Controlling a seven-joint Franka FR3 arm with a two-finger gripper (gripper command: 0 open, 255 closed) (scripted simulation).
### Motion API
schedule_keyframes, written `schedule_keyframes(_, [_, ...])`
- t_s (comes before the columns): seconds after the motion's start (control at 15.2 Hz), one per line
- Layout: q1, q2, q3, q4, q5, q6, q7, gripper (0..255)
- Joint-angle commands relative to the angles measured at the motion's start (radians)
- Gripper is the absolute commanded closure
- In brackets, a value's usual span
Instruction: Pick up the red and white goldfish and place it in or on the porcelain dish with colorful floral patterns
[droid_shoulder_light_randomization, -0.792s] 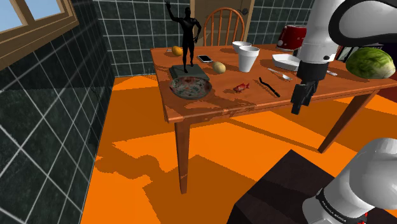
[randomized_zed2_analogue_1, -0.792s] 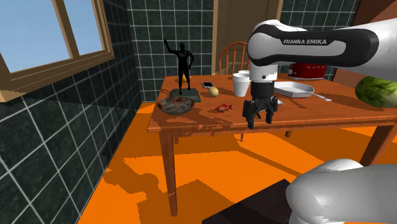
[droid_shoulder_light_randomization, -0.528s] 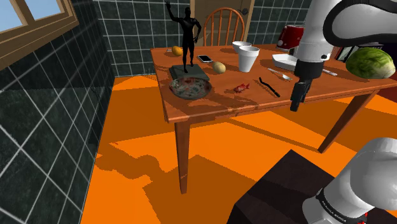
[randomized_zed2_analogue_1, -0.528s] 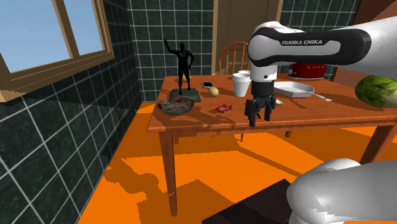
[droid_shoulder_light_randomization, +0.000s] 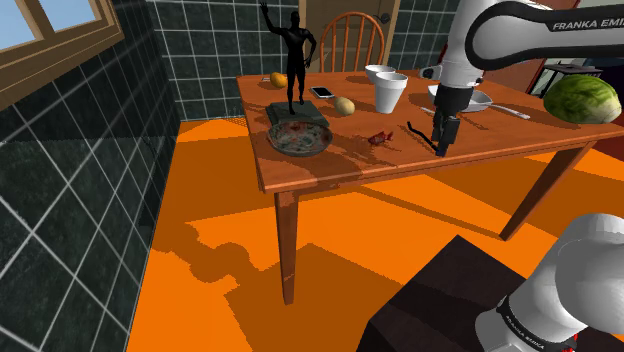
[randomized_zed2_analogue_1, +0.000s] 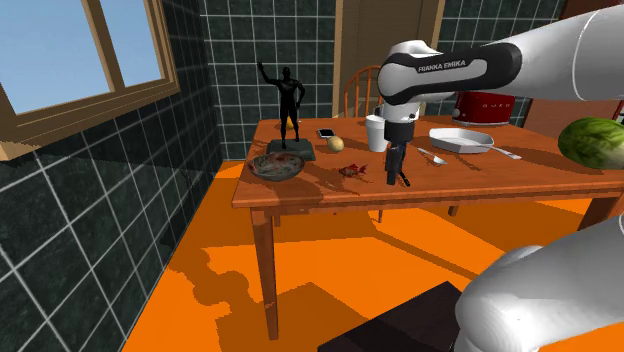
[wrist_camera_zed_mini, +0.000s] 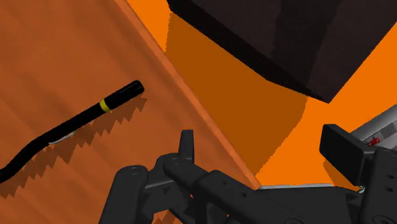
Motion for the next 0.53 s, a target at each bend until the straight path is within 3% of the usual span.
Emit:
schedule_keyframes(0.0, [0.032,0.064,-0.035,0.051,-0.005,0.036,-0.131,0])
schedule_keyframes(0.46, [0.139,0.289,-0.123,0.243,0.050,0.135,-0.556,0])
